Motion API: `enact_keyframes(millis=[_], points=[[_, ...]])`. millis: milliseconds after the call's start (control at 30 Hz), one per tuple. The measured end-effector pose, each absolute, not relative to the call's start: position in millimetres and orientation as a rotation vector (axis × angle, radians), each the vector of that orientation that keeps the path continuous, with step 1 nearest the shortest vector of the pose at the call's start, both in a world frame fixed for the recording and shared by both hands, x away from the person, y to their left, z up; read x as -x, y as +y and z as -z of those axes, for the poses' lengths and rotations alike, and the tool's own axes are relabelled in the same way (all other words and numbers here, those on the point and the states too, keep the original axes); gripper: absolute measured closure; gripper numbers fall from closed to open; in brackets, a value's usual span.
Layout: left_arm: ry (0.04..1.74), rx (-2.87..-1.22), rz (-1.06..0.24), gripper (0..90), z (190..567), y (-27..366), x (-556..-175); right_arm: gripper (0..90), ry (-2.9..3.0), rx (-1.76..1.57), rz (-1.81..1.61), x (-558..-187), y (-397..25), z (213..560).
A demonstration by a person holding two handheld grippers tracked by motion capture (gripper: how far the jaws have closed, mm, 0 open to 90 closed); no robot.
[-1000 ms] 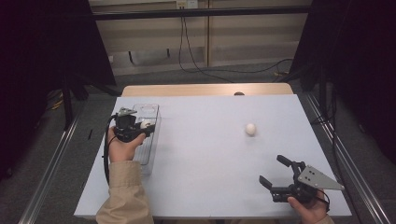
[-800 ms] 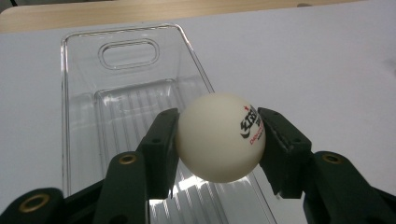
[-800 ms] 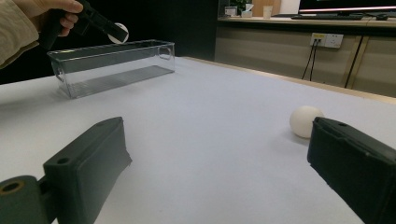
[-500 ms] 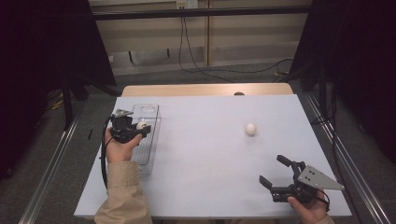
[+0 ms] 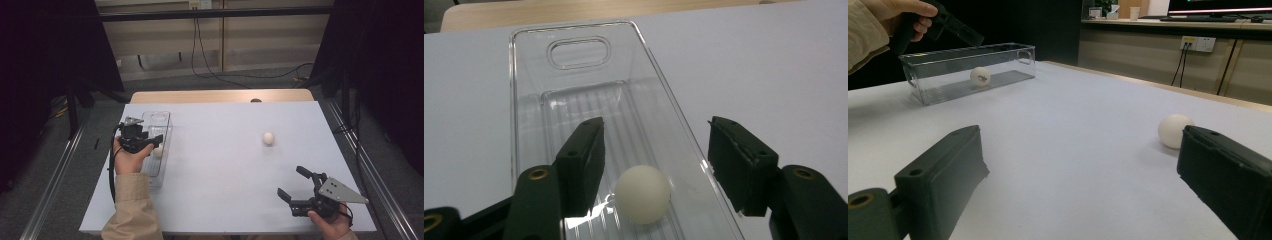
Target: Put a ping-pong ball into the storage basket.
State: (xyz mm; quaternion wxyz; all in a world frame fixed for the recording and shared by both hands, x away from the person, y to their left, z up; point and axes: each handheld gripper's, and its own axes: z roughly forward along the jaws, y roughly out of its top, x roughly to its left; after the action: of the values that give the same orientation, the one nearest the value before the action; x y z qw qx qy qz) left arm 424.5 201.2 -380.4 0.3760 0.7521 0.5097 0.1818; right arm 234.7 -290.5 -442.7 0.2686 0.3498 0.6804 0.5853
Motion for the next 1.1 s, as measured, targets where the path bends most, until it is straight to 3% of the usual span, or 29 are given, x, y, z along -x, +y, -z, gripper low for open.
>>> enact_keyframes(millis=[467,1100], points=[[1.26,-1.949,-0.424,23.6,377,178,-425,4.2,1.834,-0.947,-1.577,-235,-291,443],[1.195,-1.97,-0.392,17.9,376,150,-423,4.2,1.835,-0.942,-1.577,-235,-291,443]])
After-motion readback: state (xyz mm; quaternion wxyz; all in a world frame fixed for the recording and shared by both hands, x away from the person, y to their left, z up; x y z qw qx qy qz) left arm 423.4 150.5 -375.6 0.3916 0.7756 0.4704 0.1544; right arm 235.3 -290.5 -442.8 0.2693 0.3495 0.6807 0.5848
